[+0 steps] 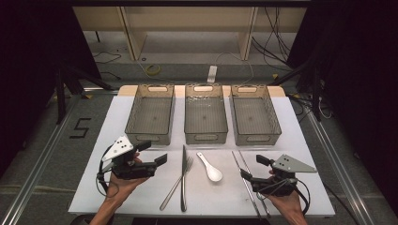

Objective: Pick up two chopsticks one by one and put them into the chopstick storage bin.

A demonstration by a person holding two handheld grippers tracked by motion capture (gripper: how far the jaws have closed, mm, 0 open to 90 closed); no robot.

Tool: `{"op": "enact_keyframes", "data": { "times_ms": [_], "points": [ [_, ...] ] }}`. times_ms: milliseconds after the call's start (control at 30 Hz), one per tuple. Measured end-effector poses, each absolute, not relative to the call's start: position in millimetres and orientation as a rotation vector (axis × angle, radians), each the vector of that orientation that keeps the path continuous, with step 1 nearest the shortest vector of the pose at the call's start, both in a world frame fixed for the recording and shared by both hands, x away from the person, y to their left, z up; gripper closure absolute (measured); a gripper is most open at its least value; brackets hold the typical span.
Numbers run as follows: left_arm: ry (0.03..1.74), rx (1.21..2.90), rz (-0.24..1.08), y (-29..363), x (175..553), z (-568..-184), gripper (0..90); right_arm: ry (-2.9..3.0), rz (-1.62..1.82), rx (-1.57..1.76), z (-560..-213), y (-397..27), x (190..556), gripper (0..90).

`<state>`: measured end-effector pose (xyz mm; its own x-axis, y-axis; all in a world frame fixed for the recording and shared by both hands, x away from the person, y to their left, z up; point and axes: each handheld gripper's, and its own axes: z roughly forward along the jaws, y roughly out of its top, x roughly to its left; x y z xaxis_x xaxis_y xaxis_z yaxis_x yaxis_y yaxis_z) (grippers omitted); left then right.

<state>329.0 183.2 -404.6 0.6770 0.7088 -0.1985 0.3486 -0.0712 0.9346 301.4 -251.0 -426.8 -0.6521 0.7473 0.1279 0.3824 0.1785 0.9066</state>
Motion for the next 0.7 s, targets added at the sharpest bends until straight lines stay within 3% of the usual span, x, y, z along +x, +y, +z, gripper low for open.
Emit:
{"op": "enact_keyframes", "data": {
  "times_ms": [700],
  "points": [
    [0.881, 1.671, 0.365, 183, 330, -405, 16.2, 2.431, 0.996, 1.005, -407, -245, 321, 24.7]
  ]
}}
